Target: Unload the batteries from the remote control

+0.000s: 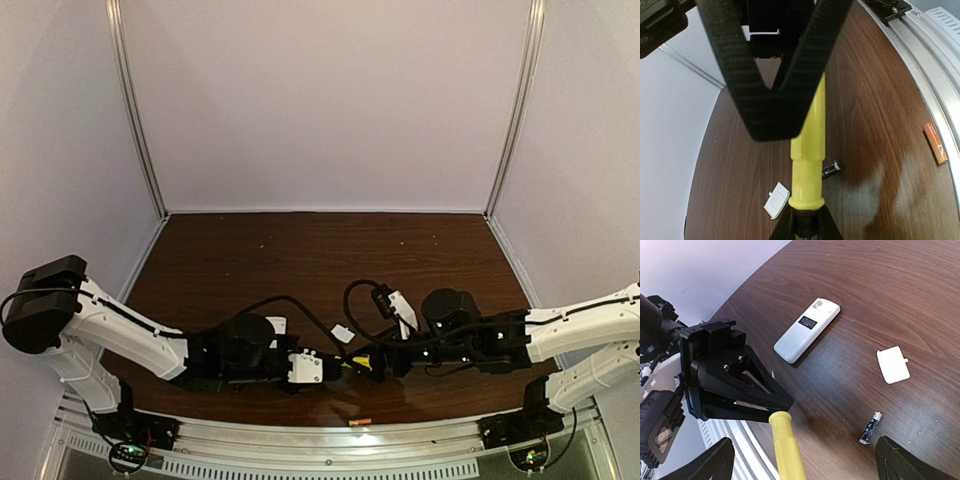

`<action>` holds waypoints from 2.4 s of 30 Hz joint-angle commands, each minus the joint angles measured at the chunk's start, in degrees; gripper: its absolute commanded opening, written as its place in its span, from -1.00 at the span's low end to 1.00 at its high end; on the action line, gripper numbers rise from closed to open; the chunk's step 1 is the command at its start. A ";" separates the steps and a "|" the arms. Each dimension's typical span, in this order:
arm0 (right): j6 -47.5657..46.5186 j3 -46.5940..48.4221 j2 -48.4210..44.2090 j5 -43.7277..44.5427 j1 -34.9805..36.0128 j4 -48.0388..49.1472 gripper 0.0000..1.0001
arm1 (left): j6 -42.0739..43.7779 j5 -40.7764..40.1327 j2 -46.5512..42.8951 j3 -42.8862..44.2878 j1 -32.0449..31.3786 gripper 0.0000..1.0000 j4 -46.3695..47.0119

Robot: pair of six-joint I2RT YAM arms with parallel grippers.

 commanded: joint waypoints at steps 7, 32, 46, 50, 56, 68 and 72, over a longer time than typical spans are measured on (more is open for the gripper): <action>-0.09 -1.34 -6.25 10.73 0.31 -2.26 0.99 | -6.70 -6.24 -5.90 -1.84 -0.37 -1.00 -1.38; -0.35 -6.49 -14.10 22.91 -0.03 -1.94 0.99 | -49.98 -37.10 -31.47 -0.22 15.09 -1.00 -32.28; -0.42 -6.17 -13.43 23.40 -0.11 -2.66 0.99 | -63.03 -30.33 -27.02 -3.45 32.87 -1.00 -41.28; -0.56 -6.17 -13.15 23.51 -0.15 -2.71 0.99 | -64.09 -27.19 -24.24 -4.40 35.32 -1.00 -40.89; -0.72 -6.14 -12.73 23.70 -0.25 -2.79 0.99 | -65.27 -24.54 -20.08 -5.51 37.20 -1.00 -39.65; -0.81 -6.12 -12.25 24.31 -0.24 -3.03 0.99 | -66.54 -18.18 -11.86 -2.31 39.21 -1.00 -39.47; -0.98 -6.05 -12.21 24.80 -0.21 -3.68 0.99 | -66.51 -14.81 -8.46 -2.01 41.27 -1.00 -37.94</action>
